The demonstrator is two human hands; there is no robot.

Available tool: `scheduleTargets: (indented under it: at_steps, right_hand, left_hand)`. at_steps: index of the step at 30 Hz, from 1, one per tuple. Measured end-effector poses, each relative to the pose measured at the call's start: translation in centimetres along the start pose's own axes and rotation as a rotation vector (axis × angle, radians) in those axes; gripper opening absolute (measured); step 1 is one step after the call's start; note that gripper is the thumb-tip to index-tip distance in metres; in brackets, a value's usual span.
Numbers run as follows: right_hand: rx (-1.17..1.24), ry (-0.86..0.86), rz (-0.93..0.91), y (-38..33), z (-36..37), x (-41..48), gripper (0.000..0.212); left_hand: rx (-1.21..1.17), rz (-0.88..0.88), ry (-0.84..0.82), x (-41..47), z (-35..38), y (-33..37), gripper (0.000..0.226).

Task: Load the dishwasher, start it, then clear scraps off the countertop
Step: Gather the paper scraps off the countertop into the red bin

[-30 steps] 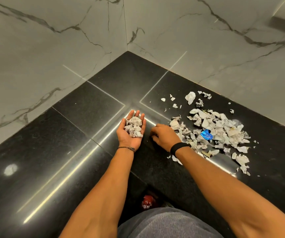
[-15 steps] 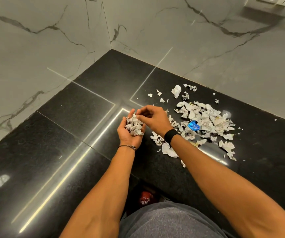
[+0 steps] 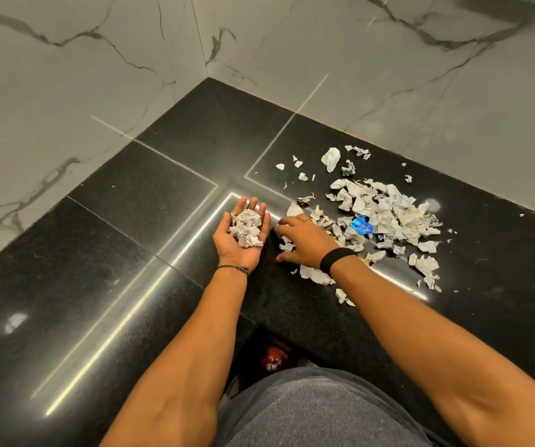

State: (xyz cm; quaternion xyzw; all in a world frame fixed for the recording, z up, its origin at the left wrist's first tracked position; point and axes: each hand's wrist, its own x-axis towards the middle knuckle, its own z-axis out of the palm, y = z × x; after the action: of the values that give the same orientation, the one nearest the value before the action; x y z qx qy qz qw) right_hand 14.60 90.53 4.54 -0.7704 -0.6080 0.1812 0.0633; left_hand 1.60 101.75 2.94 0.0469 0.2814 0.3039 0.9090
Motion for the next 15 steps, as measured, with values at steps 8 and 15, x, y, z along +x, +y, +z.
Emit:
scheduleTargets:
  at_steps: [8, 15]
  right_hand:
    - [-0.005, 0.146, -0.047, -0.5, -0.2, -1.2, 0.021]
    - [0.716, 0.548, 0.217, -1.3, -3.2, -0.3, 0.01]
  left_hand:
    - [0.038, 0.015, 0.047, -0.5, 0.1, -0.3, 0.046]
    - [0.048, -0.003, 0.039, -0.5, 0.6, -1.4, 0.043]
